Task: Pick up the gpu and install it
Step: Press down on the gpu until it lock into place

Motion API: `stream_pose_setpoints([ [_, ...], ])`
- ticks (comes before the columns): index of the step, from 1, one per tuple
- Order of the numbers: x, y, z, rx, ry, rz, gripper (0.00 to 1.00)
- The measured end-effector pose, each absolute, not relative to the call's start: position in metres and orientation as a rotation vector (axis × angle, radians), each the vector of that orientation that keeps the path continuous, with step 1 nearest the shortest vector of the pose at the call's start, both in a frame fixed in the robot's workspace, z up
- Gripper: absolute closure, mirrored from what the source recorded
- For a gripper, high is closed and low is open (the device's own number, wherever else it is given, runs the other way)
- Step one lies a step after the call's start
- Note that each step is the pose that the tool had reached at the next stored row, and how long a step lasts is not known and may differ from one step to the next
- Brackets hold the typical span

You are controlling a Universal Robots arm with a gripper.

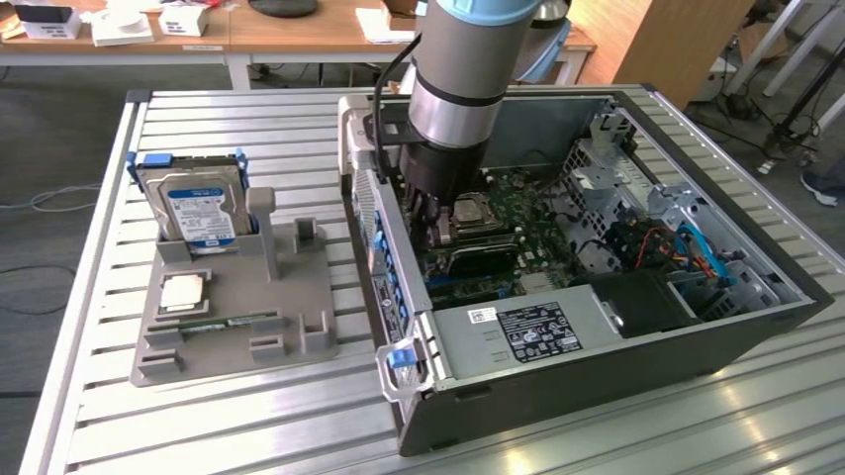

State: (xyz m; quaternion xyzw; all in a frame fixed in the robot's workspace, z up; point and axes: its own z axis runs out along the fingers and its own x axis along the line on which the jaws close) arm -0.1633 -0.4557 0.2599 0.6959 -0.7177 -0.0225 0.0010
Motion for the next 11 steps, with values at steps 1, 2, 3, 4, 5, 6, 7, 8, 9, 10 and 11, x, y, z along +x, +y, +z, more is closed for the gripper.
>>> stream_pose_setpoints([
  [1,-0.1633,-0.4557,0.2598,2.185,-2.253,-0.071,0.89],
  [2,-0.1633,-0.4557,0.2598,2.185,-2.253,-0.071,0.89],
  [3,-0.1632,-0.4557,0.2598,2.184,-2.253,-0.071,0.89],
  [4,-0.1632,-0.4557,0.2597,2.184,-2.253,-0.07,0.89],
  [5,-0.1632,-0.4556,0.2597,2.184,-2.253,-0.07,0.89],
  [6,-0.1632,-0.4556,0.2597,2.184,-2.252,-0.07,0.89],
  [7,-0.1632,-0.4557,0.2594,2.184,-2.253,-0.07,0.89],
  [8,-0.1633,-0.4559,0.2589,2.185,-2.253,-0.071,0.89],
  [9,-0.1632,-0.4557,0.2594,2.184,-2.253,-0.07,0.89],
  [10,-0.1632,-0.4556,0.2595,2.184,-2.253,-0.07,0.89],
  [11,-0.1632,-0.4556,0.2595,2.184,-2.252,-0.07,0.89],
])
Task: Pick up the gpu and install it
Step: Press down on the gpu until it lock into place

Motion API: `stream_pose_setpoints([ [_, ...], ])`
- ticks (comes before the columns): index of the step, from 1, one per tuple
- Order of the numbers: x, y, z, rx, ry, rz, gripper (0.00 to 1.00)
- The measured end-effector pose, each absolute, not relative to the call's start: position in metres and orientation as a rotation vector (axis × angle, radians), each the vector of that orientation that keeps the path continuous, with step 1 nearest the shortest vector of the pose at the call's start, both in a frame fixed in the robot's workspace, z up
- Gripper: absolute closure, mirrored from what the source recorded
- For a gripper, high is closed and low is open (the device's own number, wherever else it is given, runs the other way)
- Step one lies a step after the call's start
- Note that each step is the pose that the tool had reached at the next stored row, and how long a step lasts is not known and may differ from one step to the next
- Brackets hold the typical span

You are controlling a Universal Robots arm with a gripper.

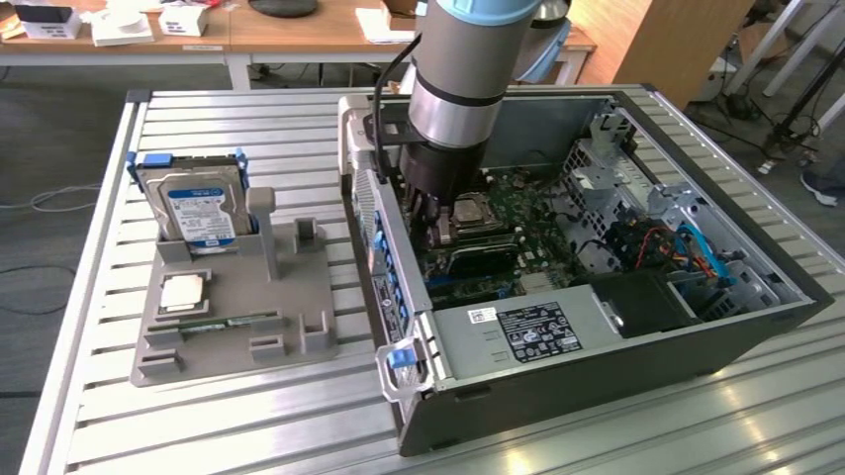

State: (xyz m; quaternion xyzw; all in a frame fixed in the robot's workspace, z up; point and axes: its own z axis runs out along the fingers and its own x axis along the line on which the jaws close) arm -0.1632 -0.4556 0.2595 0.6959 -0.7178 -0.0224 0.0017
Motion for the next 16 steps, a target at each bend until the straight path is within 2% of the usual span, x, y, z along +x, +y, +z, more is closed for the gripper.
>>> stream_pose_setpoints([
  [16,-0.1631,-0.4556,0.2609,2.186,-2.255,-0.072,0.89],
])
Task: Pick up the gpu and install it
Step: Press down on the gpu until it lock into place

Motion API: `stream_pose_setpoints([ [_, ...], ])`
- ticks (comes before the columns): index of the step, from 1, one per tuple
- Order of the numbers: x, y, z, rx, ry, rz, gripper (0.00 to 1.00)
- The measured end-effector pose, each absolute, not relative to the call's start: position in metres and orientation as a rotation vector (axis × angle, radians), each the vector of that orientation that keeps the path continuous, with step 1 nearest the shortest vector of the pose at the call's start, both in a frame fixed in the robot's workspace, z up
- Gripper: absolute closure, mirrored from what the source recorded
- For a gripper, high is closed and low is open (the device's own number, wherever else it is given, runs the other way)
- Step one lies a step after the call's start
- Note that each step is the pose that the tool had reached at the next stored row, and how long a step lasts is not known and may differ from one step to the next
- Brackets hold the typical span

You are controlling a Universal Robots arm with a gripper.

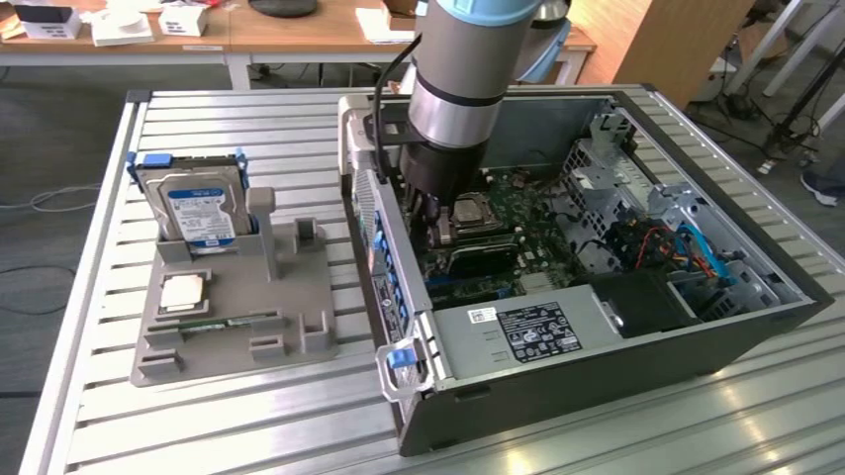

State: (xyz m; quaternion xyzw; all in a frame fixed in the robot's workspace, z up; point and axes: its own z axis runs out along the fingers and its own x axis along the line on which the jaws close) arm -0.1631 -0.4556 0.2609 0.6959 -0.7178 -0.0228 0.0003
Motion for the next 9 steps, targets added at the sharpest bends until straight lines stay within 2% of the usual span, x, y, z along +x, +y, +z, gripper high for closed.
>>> stream_pose_setpoints([
  [9,-0.162,-0.456,0.276,2.185,-2.254,-0.072,0.89],
])
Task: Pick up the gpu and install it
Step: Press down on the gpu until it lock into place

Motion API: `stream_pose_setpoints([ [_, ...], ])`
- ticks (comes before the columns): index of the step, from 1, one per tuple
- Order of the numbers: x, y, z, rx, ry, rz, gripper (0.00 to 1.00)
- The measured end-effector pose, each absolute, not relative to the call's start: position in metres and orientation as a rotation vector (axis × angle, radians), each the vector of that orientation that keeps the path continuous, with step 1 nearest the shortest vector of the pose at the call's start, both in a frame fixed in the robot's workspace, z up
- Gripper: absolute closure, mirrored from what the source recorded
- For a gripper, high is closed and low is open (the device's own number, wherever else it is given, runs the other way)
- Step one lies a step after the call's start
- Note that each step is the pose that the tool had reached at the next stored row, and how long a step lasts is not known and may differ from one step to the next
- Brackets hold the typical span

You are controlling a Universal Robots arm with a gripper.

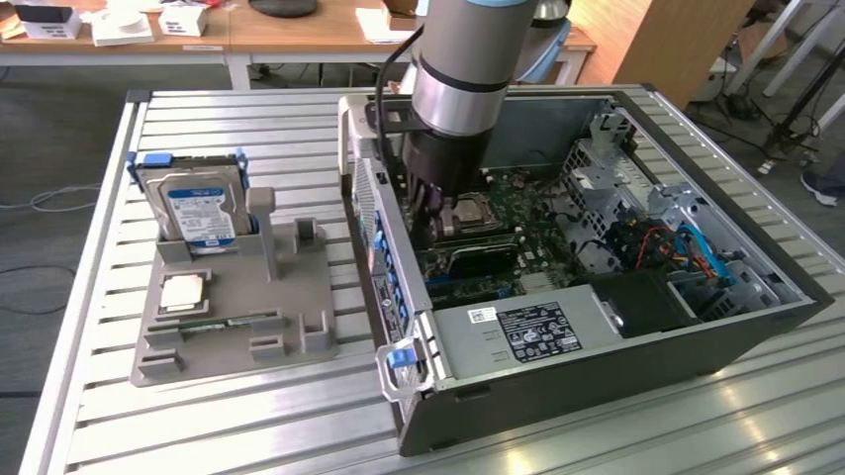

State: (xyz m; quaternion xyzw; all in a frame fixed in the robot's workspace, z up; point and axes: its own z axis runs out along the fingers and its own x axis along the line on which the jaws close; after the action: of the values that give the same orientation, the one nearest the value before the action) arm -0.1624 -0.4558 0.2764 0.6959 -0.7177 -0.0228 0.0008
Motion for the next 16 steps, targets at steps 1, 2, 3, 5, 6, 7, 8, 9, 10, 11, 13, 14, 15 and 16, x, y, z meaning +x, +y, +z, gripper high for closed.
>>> stream_pose_setpoints([
  [1,-0.162,-0.456,0.278,2.185,-2.254,-0.072,0.89],
  [2,-0.162,-0.456,0.28,2.185,-2.254,-0.072,0.89],
  [3,-0.162,-0.456,0.282,2.185,-2.254,-0.072,0.89],
  [5,-0.162,-0.456,0.285,2.185,-2.254,-0.072,0.89],
  [6,-0.162,-0.456,0.286,2.185,-2.254,-0.072,0.89],
  [7,-0.162,-0.456,0.287,2.185,-2.254,-0.072,0.89],
  [8,-0.162,-0.456,0.287,2.185,-2.254,-0.072,0.89],
  [9,-0.162,-0.456,0.288,2.185,-2.254,-0.072,0.89],
  [10,-0.162,-0.456,0.288,2.185,-2.254,-0.072,0.89],
  [11,-0.162,-0.456,0.288,2.185,-2.254,-0.072,0.89],
  [13,-0.162,-0.456,0.291,2.185,-2.253,-0.072,0.89],
  [14,-0.162,-0.456,0.292,2.185,-2.253,-0.072,0.89],
  [15,-0.162,-0.456,0.294,2.185,-2.253,-0.072,0.89],
  [16,-0.162,-0.456,0.295,2.185,-2.254,-0.072,0.89],
])
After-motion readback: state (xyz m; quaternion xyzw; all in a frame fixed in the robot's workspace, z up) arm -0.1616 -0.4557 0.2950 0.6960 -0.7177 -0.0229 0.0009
